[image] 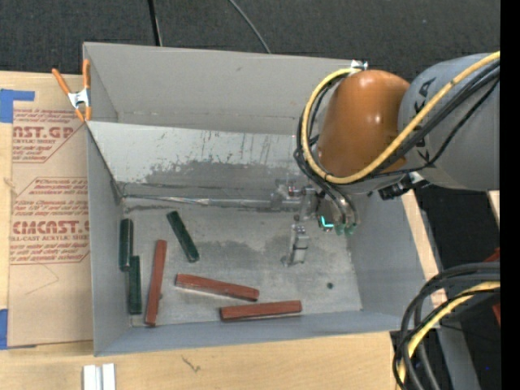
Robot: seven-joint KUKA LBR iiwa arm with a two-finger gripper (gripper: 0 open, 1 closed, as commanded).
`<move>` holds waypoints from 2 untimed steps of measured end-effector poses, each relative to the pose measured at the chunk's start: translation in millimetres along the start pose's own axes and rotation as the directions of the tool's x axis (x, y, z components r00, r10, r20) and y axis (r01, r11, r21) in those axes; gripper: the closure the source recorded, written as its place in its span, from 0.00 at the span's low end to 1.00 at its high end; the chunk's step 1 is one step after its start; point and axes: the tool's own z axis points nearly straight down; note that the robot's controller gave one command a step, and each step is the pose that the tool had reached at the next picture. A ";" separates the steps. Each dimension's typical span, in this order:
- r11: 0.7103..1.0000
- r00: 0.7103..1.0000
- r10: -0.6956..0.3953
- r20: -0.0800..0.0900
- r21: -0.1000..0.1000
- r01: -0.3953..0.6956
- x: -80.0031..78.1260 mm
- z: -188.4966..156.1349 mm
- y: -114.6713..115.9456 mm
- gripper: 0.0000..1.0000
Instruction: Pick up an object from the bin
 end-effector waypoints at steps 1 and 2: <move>1.000 1.000 0.004 0.004 0.000 -0.004 33.5 37.7 28.0 0.00; 0.999 0.999 -0.034 -0.006 0.000 0.034 42.2 58.3 61.5 0.00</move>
Offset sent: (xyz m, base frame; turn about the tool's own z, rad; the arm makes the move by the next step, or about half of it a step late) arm -0.0379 0.0641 -0.0572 -0.0370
